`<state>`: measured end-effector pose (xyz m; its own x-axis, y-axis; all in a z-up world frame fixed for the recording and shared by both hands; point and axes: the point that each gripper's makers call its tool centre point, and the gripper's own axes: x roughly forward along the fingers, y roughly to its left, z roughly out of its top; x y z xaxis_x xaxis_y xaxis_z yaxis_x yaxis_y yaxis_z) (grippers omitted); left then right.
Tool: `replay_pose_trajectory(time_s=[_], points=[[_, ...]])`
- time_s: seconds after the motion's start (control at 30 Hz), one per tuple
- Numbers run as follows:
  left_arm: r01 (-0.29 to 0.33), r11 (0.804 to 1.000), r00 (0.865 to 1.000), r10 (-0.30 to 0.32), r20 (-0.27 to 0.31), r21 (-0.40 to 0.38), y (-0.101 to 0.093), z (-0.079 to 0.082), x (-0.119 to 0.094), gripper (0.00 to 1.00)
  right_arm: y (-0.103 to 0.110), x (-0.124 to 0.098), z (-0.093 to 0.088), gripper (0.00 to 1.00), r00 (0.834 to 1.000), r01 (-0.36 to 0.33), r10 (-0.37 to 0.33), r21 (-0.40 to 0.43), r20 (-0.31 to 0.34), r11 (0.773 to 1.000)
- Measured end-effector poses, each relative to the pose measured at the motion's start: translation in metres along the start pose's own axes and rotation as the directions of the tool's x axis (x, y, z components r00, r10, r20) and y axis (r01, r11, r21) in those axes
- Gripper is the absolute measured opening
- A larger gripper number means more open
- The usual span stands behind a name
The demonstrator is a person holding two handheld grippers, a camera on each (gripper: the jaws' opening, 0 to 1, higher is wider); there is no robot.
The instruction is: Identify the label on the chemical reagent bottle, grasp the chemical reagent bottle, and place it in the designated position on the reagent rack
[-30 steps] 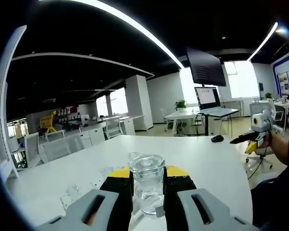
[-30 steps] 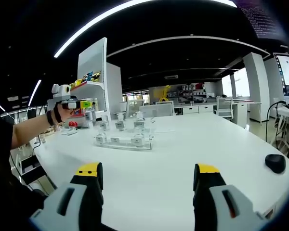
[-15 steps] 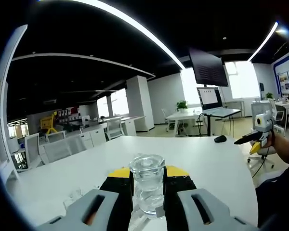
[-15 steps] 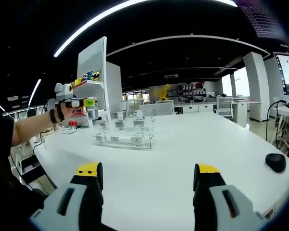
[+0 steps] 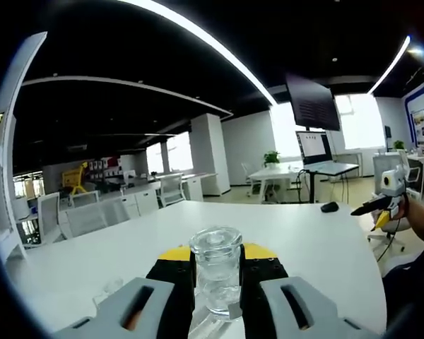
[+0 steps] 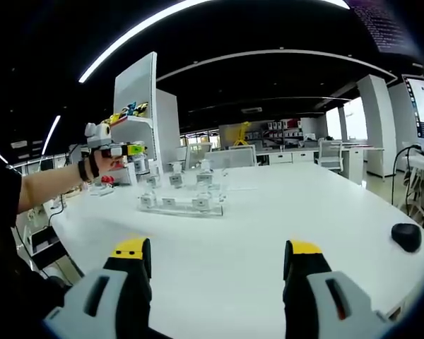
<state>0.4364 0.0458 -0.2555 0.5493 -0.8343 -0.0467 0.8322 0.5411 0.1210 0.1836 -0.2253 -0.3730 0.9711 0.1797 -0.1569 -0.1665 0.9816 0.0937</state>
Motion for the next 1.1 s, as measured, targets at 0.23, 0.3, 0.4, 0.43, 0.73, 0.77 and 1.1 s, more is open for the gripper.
replay_pose_trajectory(time_s=[0.23,0.3,0.4,0.43,0.73,0.77,1.1], points=[[-0.001,1.0,1.0,0.002,0.018,-0.028,0.003,-0.001,0.013,0.23,0.0,-0.001,-0.002,0.73,1.0,0.004,-0.004,0.003,-0.003,1.0],[-0.002,0.999,1.0,0.003,0.022,-0.032,0.004,-0.002,0.016,0.23,-0.001,-0.001,-0.002,0.73,1.0,0.007,-0.007,0.003,-0.005,1.0],[-0.001,0.999,1.0,0.002,0.026,-0.034,0.004,-0.003,0.021,0.23,-0.002,-0.001,-0.001,0.73,1.0,0.009,-0.009,0.003,-0.003,1.0],[0.0,0.999,1.0,0.001,0.027,-0.032,0.004,-0.004,0.023,0.23,-0.003,-0.001,-0.001,0.73,1.0,0.009,-0.009,0.003,-0.003,1.0],[-0.008,1.0,0.999,0.009,0.045,-0.013,0.01,-0.011,0.04,0.23,-0.006,-0.002,-0.004,0.73,1.0,0.014,-0.014,0.007,-0.009,1.0],[-0.01,1.0,0.999,0.01,0.042,-0.007,0.01,-0.013,0.042,0.23,-0.007,-0.002,-0.005,0.73,1.0,0.017,-0.017,0.008,-0.009,1.0],[-0.032,0.999,0.999,0.032,0.023,0.002,0.013,-0.022,0.053,0.23,-0.01,-0.003,-0.004,0.73,1.0,0.021,-0.021,0.008,-0.01,1.0]])
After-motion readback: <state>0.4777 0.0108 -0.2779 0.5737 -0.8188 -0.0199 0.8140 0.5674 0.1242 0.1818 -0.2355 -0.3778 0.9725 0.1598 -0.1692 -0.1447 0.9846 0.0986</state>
